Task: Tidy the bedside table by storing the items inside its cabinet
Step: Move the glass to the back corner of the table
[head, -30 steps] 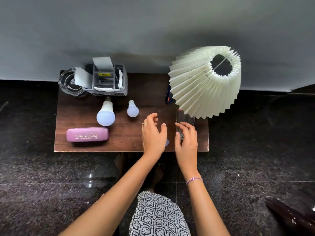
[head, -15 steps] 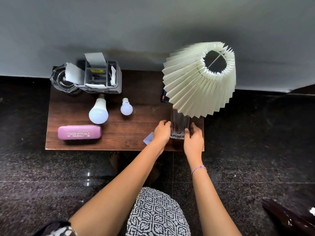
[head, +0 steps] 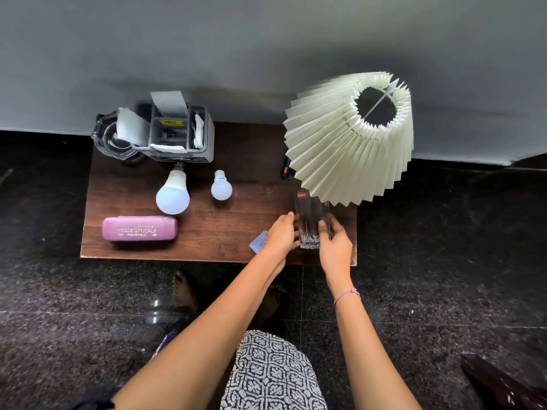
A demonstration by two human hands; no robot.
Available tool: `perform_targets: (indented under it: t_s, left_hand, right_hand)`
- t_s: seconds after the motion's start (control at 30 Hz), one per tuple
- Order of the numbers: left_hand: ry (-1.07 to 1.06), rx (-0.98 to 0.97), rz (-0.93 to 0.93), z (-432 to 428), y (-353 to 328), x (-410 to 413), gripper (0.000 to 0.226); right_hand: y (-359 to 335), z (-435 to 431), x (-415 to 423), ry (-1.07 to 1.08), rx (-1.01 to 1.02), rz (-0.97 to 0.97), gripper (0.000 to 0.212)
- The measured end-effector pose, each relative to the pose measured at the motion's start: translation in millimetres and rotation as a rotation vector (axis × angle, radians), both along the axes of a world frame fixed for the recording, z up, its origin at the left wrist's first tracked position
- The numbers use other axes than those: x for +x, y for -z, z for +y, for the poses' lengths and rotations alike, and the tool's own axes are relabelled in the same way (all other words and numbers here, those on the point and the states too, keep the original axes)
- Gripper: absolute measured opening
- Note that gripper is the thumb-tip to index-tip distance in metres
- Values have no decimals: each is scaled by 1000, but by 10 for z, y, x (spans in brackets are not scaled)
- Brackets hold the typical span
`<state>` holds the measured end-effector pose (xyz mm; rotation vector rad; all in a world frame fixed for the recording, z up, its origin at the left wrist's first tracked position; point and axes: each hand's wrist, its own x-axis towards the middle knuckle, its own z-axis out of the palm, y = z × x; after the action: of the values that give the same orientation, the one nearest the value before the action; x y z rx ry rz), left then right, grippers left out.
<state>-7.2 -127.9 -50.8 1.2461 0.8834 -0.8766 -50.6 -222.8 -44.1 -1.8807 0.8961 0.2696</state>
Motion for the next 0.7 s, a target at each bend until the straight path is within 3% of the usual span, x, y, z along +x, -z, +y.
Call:
perform_targets:
  t_s: [0.23,0.4,0.53,0.63,0.7]
  left_hand:
    - [40,78,-32,210,-231,-7,44]
    - [59,163,-76,519,-366,-21,37]
    - [84,244,-59,819,-469,14,54]
    - [99,214,-2,1094,-561,58,71]
    - [136,180,3,1273,-618,87,70]
  right_hand:
    - [-111,52,-103,8,104,-23,41]
    - [-257,267,-126,-5,175,-46,38]
    - [-343,501,-125,-47,242,-71,38]
    - [-373,673,-106,-78,292,-69,36]
    - [-400,788,-83,-108,309,-68,28]
